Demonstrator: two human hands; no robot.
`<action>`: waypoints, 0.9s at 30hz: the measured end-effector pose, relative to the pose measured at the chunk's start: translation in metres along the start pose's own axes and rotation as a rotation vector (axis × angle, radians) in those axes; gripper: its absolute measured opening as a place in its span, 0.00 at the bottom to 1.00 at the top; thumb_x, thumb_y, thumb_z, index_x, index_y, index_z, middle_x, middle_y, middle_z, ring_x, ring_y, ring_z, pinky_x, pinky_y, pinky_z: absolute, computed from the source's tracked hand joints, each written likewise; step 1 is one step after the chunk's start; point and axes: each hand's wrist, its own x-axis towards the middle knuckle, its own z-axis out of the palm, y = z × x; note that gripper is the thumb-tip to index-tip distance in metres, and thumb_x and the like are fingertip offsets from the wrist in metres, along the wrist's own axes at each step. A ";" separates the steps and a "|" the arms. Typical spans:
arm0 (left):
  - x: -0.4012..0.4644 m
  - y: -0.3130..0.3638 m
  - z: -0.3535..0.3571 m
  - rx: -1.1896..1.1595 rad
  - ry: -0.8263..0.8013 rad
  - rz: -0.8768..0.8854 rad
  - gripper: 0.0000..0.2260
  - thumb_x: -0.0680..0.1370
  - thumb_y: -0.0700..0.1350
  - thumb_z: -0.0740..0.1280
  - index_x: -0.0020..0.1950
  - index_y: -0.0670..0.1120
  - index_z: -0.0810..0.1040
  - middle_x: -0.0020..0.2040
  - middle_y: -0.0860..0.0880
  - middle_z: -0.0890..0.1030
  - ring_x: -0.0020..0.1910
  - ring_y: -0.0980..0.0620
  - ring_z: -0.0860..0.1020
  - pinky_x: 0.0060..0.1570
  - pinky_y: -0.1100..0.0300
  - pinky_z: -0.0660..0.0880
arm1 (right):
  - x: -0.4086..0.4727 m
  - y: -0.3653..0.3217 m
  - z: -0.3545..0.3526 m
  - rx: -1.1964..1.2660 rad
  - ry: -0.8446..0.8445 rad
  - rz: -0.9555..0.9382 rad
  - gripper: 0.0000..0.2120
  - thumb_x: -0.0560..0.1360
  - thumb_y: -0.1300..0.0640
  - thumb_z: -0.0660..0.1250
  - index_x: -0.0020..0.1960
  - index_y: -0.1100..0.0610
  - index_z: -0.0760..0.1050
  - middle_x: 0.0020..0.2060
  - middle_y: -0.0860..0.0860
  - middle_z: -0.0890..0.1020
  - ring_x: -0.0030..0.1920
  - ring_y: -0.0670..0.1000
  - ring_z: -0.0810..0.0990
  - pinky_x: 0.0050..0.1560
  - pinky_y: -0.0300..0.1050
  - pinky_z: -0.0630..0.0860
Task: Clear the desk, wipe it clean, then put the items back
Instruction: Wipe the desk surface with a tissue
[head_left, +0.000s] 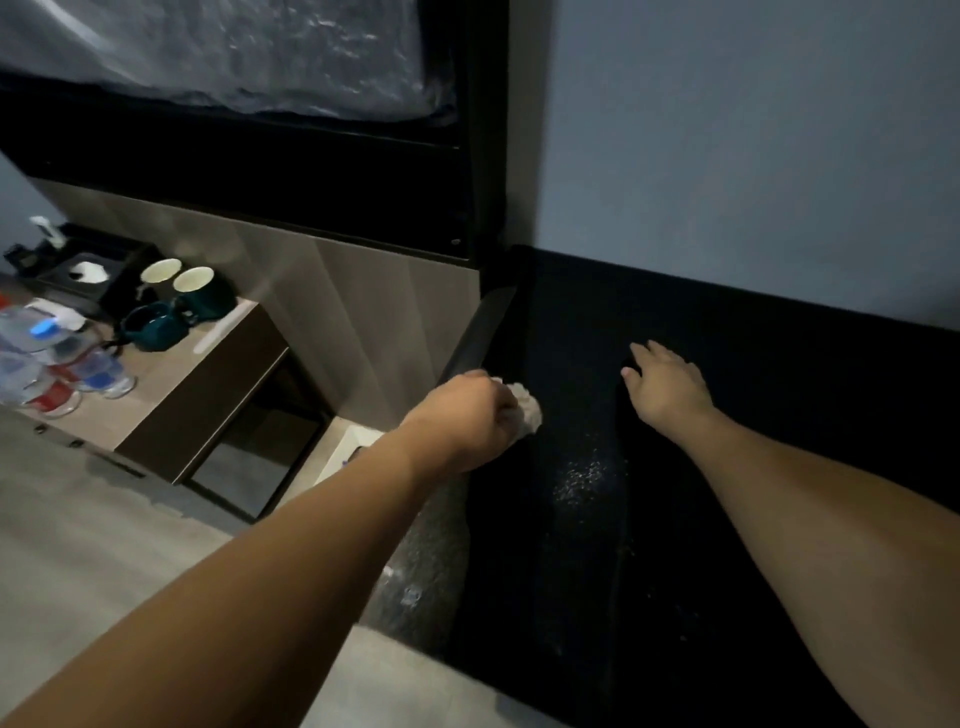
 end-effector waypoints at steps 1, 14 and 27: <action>0.017 0.002 0.004 -0.011 0.038 0.032 0.10 0.76 0.51 0.62 0.51 0.52 0.80 0.47 0.50 0.72 0.51 0.45 0.77 0.49 0.56 0.72 | 0.005 0.006 0.002 -0.007 0.016 0.014 0.25 0.83 0.46 0.50 0.79 0.51 0.54 0.78 0.52 0.54 0.77 0.55 0.54 0.76 0.56 0.51; 0.269 0.023 0.036 -0.151 0.352 0.051 0.17 0.78 0.47 0.64 0.67 0.47 0.75 0.67 0.44 0.73 0.64 0.40 0.73 0.64 0.48 0.71 | 0.021 0.027 0.029 0.051 0.153 -0.016 0.25 0.83 0.43 0.44 0.79 0.46 0.50 0.79 0.47 0.47 0.78 0.49 0.43 0.77 0.53 0.38; 0.281 0.030 0.071 0.190 0.215 0.249 0.23 0.80 0.52 0.50 0.73 0.49 0.68 0.70 0.44 0.71 0.68 0.40 0.68 0.72 0.47 0.59 | 0.023 0.026 0.031 0.020 0.145 -0.001 0.32 0.77 0.41 0.34 0.78 0.47 0.54 0.78 0.48 0.50 0.78 0.49 0.45 0.74 0.53 0.37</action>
